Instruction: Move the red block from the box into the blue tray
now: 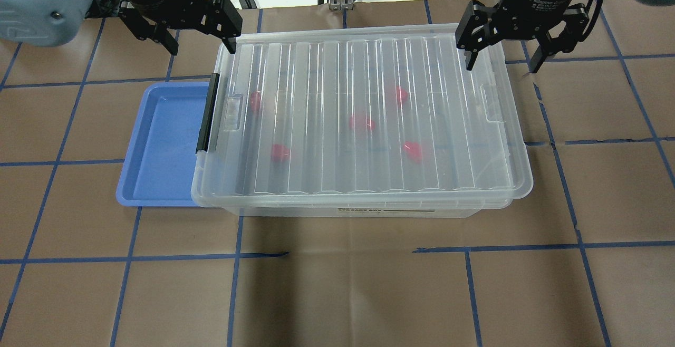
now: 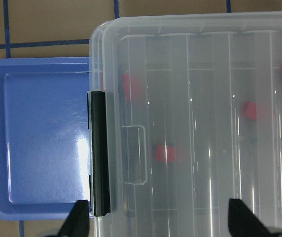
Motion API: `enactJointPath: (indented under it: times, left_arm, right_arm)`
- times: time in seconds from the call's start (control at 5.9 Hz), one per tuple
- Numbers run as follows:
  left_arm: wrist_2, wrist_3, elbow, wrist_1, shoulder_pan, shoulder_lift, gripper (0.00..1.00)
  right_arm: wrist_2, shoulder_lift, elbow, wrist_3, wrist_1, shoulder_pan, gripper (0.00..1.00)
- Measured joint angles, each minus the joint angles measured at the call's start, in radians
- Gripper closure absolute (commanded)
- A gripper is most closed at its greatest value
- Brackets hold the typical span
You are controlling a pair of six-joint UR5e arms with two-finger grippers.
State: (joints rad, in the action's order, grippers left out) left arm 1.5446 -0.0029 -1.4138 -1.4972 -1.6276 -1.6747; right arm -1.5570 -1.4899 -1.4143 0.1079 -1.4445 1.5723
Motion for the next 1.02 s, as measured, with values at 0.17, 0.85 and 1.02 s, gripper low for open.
enactJointPath:
  times: [0.17, 0.85, 1.02]
  left_arm:
    - [0.001, 0.004, -0.001, 0.001, 0.001, 0.0, 0.02]
    - [0.005, 0.011, -0.007, 0.006, 0.002, -0.001, 0.01]
    - [0.006, 0.01, -0.008, 0.006, 0.002, 0.0, 0.01]
  right_arm:
    - [0.0, 0.0, -0.001, 0.0, 0.0, 0.0, 0.0]
    - [0.0, 0.0, -0.001, -0.001, 0.0, 0.0, 0.0]
    - [-0.001, 0.0, -0.002, -0.002, 0.0, 0.0, 0.0]
